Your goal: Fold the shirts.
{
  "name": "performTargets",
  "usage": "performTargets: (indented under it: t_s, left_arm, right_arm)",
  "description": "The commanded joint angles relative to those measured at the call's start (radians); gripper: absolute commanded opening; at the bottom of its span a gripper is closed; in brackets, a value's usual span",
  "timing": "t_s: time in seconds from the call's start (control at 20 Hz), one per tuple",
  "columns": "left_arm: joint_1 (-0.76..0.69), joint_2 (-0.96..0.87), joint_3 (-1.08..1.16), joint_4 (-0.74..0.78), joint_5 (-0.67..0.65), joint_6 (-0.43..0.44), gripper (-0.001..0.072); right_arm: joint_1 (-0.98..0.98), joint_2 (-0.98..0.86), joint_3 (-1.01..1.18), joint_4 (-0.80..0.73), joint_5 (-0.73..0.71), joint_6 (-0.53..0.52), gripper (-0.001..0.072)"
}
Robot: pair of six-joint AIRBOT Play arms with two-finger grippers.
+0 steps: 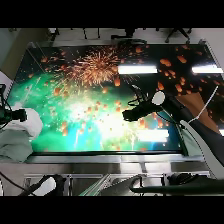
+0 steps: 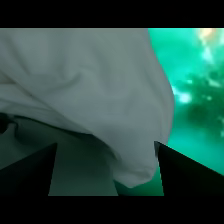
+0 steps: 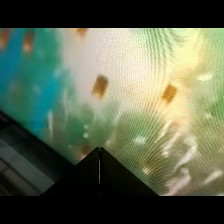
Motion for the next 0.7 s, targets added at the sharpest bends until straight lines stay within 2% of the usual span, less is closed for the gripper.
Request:
performTargets:
  t_s: [0.0,0.2,0.3,0.35,0.4,0.45,0.5,0.65]
  left_arm:
    - [0.002,-0.145,0.001,0.109,0.03,-0.003,0.0683]
    - [0.003,-0.267,0.001,0.183,0.048,-0.02,0.0682]
    - [0.003,-0.311,0.001,0.206,0.111,-0.021,0.0661]
    - [0.003,-0.328,0.001,0.206,0.151,-0.024,0.0579]
    - [0.003,-0.344,0.001,0.204,0.183,-0.027,0.0351]
    - [0.002,-0.358,0.001,0.204,0.2,-0.027,0.0093]
    - [0.002,-0.373,0.001,0.205,0.2,-0.025,0.0015]
    - [-0.001,-0.402,0.037,0.198,0.114,-0.027,0.0011]
  right_arm:
    - [0.0,-0.019,0.001,0.006,0.005,0.0,0.0019]
    - [0.0,-0.027,0.001,0.006,0.008,0.0,0.0019]
    - [0.0,-0.027,0.001,0.006,0.011,0.0,0.002]
    - [0.0,-0.027,0.001,0.006,0.017,0.0,0.002]
    - [0.0,-0.027,0.001,0.007,0.017,0.0,0.0019]
    - [0.0,-0.027,0.001,0.007,0.024,0.0,0.002]
    - [0.0,-0.027,0.001,0.006,0.033,0.0,0.002]
    - [0.0,-0.027,0.001,0.006,0.046,0.0,0.002]
